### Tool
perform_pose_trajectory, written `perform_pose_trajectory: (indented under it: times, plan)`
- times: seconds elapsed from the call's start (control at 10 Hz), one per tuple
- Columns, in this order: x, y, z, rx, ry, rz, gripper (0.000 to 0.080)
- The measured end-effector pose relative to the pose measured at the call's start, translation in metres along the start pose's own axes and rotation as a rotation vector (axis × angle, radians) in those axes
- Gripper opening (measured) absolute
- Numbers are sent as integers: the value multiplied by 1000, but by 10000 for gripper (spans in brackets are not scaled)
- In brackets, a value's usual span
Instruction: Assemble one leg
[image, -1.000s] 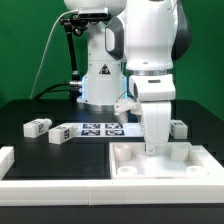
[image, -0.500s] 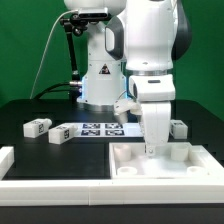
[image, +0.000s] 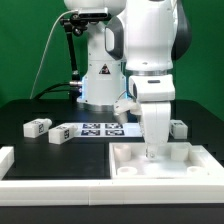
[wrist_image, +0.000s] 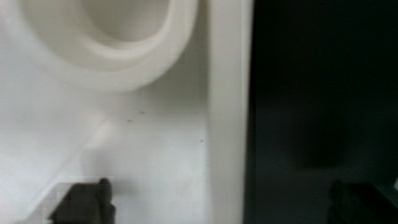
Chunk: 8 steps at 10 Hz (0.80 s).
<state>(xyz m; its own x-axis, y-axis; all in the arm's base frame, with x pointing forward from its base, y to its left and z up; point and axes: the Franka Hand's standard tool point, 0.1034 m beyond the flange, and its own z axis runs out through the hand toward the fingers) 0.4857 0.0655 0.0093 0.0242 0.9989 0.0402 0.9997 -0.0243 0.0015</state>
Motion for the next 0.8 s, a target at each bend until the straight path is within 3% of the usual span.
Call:
perform_pose_trajectory:
  times: [0.3, 0.6, 0.8]
  plan:
    - [0, -1, -2, -1, -1, 7, 648]
    - [5, -14, -43, -45, -17, 67, 649]
    - [4, -23, -60, -57, -26, 86, 649]
